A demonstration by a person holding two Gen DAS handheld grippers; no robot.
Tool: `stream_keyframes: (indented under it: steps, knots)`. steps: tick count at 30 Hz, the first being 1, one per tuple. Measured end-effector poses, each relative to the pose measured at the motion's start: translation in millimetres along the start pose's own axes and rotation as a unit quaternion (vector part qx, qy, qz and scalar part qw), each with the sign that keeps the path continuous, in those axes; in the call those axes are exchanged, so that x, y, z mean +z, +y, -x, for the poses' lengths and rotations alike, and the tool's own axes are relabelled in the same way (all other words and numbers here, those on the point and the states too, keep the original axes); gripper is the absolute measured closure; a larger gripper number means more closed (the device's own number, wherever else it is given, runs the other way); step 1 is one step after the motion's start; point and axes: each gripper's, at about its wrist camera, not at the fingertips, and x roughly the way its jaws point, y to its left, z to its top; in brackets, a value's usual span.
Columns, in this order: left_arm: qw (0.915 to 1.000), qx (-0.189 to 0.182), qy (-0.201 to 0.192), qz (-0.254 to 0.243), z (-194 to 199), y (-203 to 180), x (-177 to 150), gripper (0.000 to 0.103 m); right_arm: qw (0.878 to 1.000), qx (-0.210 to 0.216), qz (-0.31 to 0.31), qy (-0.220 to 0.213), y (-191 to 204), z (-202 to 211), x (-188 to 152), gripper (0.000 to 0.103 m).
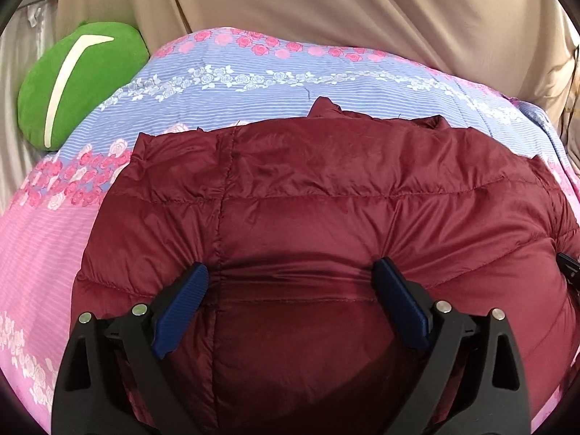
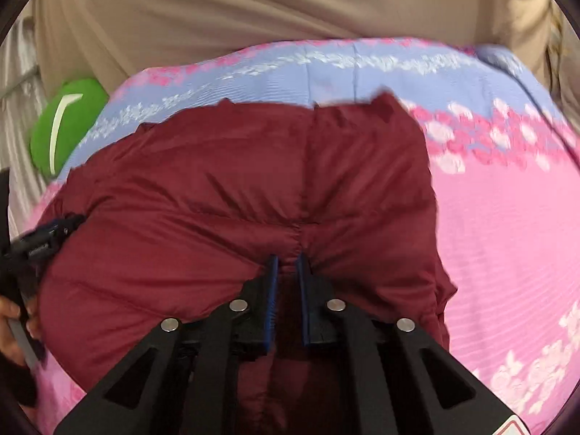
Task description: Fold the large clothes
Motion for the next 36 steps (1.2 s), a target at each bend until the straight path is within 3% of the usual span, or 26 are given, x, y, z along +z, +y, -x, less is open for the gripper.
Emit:
stream_keyframes:
  steps: [3, 7, 12, 16, 18, 20, 24, 28, 30, 33, 36]
  knots:
    - [1.0, 0.004, -0.001, -0.002, -1, -2, -1, 0.011, 1.0, 0.004, -0.016, -0.013, 7, 18, 8, 0.084]
    - [1.0, 0.006, -0.005, -0.003, -2, -2, -2, 0.011, 1.0, 0.024, 0.013, -0.013, 33, 21, 2, 0.083]
    - [0.9999, 0.001, -0.015, 0.004, 3, 2, -5, 0.01, 1.0, 0.004, 0.016, 0.005, 33, 2, -7, 0.083]
    - [0.9982, -0.04, -0.027, 0.037, 23, 15, 5, 0.011, 0.999, 0.033, 0.007, -0.009, 42, 22, 13, 0.08]
    - [0.9941, -0.077, -0.038, 0.066, 35, 28, 24, 0.011, 0.999, 0.044, 0.011, -0.017, 49, 26, 28, 0.08]
    - [0.9926, -0.088, -0.04, 0.074, 35, 36, 42, 0.01, 0.998, 0.048, 0.02, -0.021, 60, 22, 44, 0.08]
    - [0.9971, -0.045, -0.005, 0.062, -4, 43, 71, 0.01, 0.998, 0.043, 0.043, -0.015, 84, -14, 82, 0.08]
    - [0.9969, -0.008, 0.035, 0.069, -53, 58, 69, 0.01, 0.999, -0.007, 0.043, 0.005, 79, -68, 103, 0.081]
    - [0.9961, -0.012, 0.028, 0.083, -61, 68, 64, 0.01, 0.999, -0.013, 0.028, 0.02, 61, -90, 102, 0.085]
    - [0.9956, -0.019, 0.02, 0.09, -67, 74, 62, 0.008, 1.0, 0.021, -0.011, 0.019, 36, -100, 98, 0.09]
    - [0.9954, -0.02, 0.021, 0.092, -69, 74, 60, 0.008, 1.0, 0.015, -0.009, 0.019, 38, -103, 99, 0.09]
